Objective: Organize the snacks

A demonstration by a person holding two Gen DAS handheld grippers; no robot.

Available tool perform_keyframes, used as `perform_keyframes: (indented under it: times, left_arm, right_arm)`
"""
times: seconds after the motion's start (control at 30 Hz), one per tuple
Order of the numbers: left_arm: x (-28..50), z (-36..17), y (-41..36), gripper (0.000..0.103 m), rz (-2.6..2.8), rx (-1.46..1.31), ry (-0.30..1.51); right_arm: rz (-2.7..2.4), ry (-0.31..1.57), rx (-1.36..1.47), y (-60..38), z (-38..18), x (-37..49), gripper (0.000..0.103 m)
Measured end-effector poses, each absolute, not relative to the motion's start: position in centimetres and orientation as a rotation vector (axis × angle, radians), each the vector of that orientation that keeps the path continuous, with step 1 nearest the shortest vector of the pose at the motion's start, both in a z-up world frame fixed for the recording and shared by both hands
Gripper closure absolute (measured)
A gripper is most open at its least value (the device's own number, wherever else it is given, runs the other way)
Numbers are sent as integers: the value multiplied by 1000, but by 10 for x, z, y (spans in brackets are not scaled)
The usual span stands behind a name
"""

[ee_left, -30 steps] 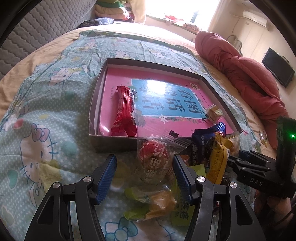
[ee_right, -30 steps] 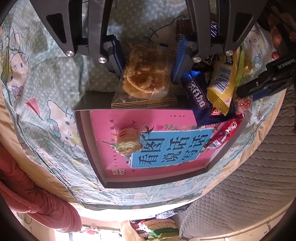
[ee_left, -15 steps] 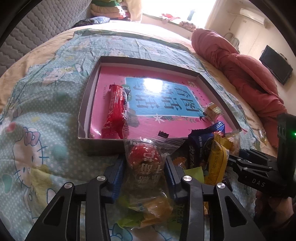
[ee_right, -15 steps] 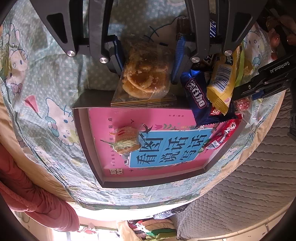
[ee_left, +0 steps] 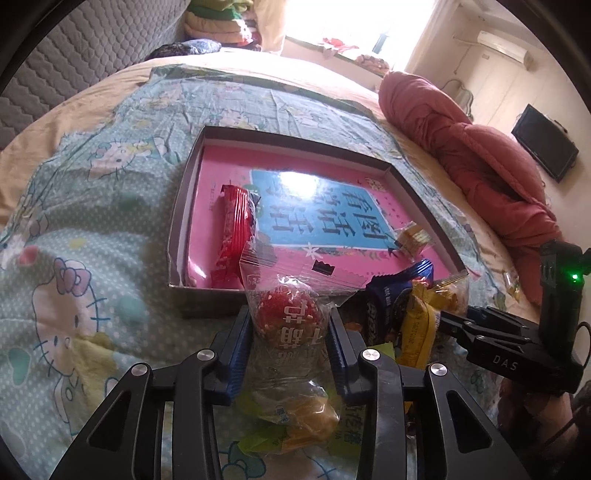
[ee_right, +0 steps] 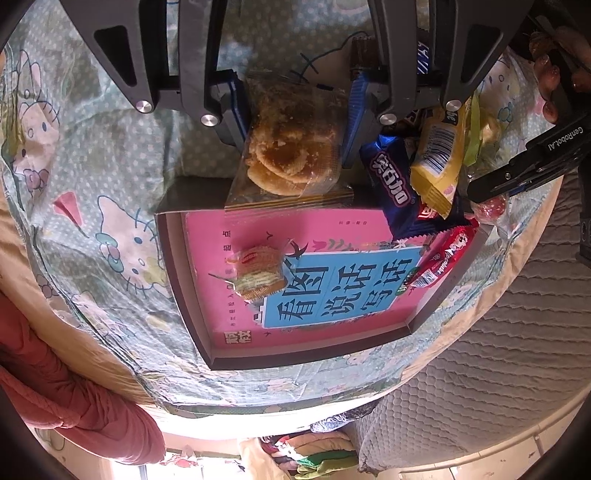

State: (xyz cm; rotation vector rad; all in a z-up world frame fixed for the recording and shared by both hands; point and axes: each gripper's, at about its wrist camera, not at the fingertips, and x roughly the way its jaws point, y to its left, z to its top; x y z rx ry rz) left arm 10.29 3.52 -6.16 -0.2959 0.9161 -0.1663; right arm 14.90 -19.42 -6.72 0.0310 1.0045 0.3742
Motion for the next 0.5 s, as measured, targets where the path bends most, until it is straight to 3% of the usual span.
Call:
perform_keyframes:
  times: [0.5]
  left_arm:
    - [96,-51,46,65,-145,-302,890]
  right_arm:
    - [384,929,27,-195,-48,140,60]
